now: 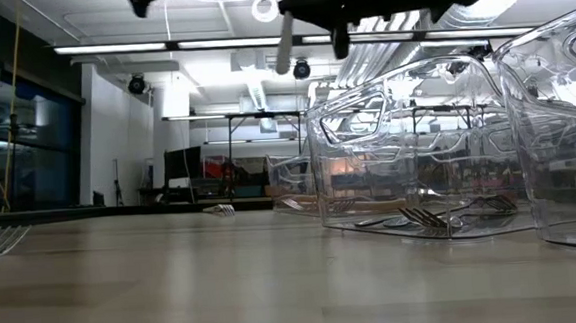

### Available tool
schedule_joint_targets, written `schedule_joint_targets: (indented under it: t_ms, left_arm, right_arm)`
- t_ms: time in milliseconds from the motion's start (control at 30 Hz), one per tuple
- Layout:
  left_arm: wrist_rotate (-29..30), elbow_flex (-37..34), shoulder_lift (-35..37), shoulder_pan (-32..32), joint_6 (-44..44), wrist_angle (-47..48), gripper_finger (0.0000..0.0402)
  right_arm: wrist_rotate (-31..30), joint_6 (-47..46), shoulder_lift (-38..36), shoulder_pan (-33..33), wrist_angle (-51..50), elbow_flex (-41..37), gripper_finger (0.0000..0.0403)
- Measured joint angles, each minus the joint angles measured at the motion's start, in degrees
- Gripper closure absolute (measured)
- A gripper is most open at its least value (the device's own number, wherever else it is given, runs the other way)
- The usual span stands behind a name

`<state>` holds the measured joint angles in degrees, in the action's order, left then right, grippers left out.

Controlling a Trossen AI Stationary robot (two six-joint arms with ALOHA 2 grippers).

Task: Sort silverware by color (type)
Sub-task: Put the white fork into the bottom transparent bin

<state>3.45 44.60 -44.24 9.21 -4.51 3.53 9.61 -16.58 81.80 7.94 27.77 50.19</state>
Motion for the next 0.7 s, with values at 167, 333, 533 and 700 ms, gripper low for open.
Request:
schedule_joint_targets:
  t_ms: [167, 333, 533, 700]
  left_arm:
    - [0.06, 0.00, 7.03, -0.27, -3.18, 4.77, 0.0224]
    - [0.27, -2.78, 10.38, -0.78, -3.97, 2.03, 0.0234]
    - [0.48, -7.78, 11.27, -0.76, -6.38, -3.69, 0.0240]
    - [0.48, -8.23, 11.29, -0.76, -6.36, -5.18, 0.0241]
  right_arm:
    - [-0.55, 4.47, -6.71, 1.14, -10.75, 0.00, 0.0402]
    - [-3.78, 6.58, -12.61, 1.18, -19.63, 0.00, 0.0402]
    - [-5.28, 6.58, -15.82, 1.03, -22.75, 0.00, 0.0403]
    - [-5.29, 6.47, -15.91, 1.03, -22.65, 0.00, 0.0403]
